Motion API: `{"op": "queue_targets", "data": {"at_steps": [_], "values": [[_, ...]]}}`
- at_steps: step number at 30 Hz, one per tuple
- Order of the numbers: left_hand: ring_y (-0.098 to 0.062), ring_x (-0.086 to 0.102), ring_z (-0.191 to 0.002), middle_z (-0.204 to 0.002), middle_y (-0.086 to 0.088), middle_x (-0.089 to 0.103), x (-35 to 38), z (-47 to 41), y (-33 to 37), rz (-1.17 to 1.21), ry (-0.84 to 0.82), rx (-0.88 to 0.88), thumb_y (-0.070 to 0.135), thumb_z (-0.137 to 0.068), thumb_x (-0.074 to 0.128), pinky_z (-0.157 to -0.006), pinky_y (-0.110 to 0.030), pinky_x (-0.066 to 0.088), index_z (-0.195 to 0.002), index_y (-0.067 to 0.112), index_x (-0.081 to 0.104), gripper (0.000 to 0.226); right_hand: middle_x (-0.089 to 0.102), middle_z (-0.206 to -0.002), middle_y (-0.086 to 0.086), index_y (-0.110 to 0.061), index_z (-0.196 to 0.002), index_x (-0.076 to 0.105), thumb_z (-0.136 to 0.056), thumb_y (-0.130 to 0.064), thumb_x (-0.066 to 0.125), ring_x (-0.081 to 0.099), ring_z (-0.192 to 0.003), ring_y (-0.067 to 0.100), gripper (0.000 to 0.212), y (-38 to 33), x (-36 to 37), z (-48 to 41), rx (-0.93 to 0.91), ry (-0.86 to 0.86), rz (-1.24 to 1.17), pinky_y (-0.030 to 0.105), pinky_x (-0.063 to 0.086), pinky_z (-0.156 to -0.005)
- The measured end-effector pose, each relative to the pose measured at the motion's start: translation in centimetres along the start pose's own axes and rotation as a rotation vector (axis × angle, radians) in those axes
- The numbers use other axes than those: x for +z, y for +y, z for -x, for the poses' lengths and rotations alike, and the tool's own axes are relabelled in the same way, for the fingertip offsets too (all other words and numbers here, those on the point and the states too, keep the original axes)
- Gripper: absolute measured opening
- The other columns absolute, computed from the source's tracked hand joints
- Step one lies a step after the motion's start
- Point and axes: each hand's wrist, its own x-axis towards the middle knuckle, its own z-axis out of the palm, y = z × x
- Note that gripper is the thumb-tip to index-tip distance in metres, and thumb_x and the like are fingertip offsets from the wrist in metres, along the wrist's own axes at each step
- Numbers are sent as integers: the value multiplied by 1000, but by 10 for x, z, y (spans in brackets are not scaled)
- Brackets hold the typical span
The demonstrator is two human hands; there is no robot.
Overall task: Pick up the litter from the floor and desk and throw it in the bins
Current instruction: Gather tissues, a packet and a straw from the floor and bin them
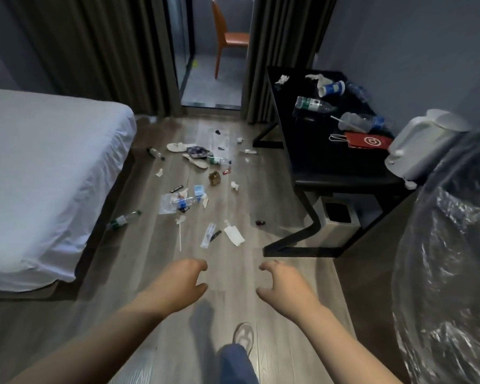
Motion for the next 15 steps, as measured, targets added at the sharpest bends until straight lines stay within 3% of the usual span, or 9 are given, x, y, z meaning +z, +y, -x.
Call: {"op": "queue_targets", "data": {"at_steps": [7,15], "values": [[-17,54,-115,-127,2,57,-31,-135,-1,-37,-60,-62,40,-92,54,-93,-24,41,-130,23,50,42,52,-131,4,-17,-136,48,-83,-28,61,51,-121,20,56,31,-43,-134,13,-66,-48,31,44,-99],[-16,57,-108,-120,3,60,-63,-244,-25,-10,-79,-108,39,-91,56,-89,-27,47,-127,22,53,40,56,-123,4,-21,-136,47,-81,-25,64,56,-112,19,58,40,-72,-250,42,-114,-55,28,48,-92]]}}
